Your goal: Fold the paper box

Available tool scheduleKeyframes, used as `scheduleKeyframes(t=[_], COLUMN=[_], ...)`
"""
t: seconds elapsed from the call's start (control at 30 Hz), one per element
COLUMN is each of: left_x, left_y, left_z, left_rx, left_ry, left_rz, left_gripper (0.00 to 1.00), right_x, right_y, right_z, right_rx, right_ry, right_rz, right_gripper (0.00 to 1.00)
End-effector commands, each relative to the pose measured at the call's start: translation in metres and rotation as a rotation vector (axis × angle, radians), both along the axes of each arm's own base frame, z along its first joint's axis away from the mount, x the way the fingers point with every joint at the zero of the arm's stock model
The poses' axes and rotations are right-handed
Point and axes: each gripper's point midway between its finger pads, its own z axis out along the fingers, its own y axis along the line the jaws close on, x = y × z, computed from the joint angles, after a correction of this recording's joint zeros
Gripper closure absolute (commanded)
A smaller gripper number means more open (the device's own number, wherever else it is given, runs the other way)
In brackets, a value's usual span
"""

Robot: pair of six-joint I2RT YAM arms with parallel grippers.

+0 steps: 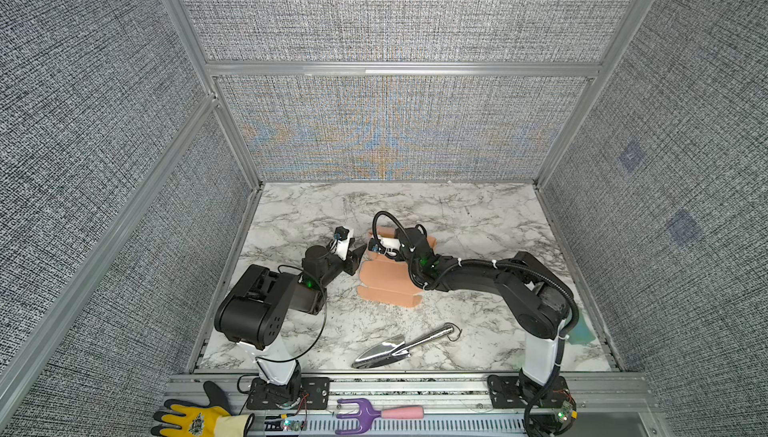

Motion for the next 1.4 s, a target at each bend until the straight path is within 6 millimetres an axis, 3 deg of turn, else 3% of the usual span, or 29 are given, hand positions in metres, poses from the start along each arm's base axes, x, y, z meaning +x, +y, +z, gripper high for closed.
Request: scheduleKeyframes(t=[0.0, 0.2, 0.57, 1.37], left_x=[0.008, 0.019, 0.005, 0.008], left_y=[0.003, -0.012, -0.043, -0.062], left_z=[0.004, -0.014, -0.009, -0.009], left_rx=[-0.027, -0.001, -0.053, -0.054], left_ry=[-0.004, 0.078, 0.055, 0.053], left_rz=[0.03, -0.036, -0.259, -0.321], left_gripper=[0.51, 0.51, 0.51, 0.51], right_x=[0.001, -0.002, -0.001, -0.002], right_y=[0.004, 0.004, 0.006, 0.008], right_z=[0.011, 0.014, 0.012, 0.012], right_rx=[0.046, 0.057, 0.061, 0.07], right_ry=[-0.02, -0.018, -0.008, 0.017], right_rz=[0.013, 0.02, 0.022, 0.02], right_gripper=[1.0, 1.0, 1.0, 1.0])
